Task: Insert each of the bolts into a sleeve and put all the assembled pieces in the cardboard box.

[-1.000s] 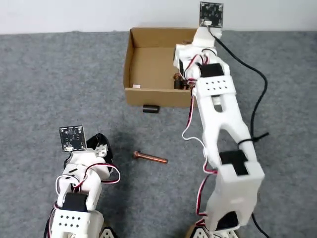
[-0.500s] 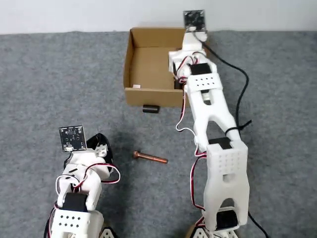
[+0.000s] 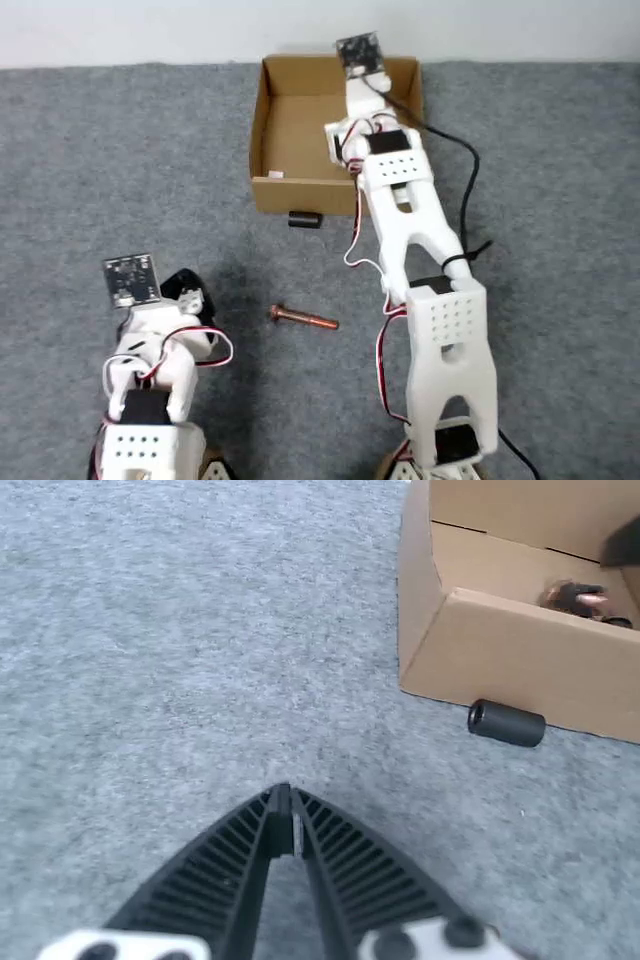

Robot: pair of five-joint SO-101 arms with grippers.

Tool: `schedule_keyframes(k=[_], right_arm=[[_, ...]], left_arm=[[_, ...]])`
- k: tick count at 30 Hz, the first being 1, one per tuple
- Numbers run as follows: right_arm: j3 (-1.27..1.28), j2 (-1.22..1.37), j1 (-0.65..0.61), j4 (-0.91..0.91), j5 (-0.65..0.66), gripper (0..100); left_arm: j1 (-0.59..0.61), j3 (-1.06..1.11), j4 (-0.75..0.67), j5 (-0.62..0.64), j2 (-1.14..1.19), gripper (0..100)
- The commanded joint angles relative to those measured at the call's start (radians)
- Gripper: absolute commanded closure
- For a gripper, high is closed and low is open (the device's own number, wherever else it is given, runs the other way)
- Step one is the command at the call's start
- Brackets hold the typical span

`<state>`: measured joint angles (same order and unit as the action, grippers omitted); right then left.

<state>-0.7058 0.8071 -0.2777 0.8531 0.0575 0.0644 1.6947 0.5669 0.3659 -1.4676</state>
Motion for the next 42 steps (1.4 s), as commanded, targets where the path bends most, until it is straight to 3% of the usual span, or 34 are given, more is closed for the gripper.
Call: schedule_keyframes(k=[1,5,13,21,28,34,42], right_arm=[[-0.057,-0.116,-0.027,0.088,0.061,90.9],[-0.057,-0.182,-0.047,0.183,0.13,99.5],[-0.057,-0.282,-0.099,0.426,0.232,99.1],[-0.052,-0.297,-0.182,0.662,0.482,99.1],[-0.052,-0.199,-0.22,0.674,0.641,97.5],[-0.057,-0.113,-0.222,0.638,0.684,82.8],[-0.057,-0.056,-0.222,0.552,0.798,84.2]], left_arm=[[0.008,-0.004,-0.021,-0.006,-0.011,100],[0.008,-0.004,-0.021,-0.006,-0.011,100],[0.008,-0.004,-0.021,-0.006,-0.011,100],[0.008,-0.004,-0.021,-0.006,-0.011,100],[0.008,-0.004,-0.02,-0.006,-0.011,100],[0.008,-0.004,-0.02,-0.006,-0.011,100],[0.008,-0.004,-0.02,-0.006,-0.011,100]])
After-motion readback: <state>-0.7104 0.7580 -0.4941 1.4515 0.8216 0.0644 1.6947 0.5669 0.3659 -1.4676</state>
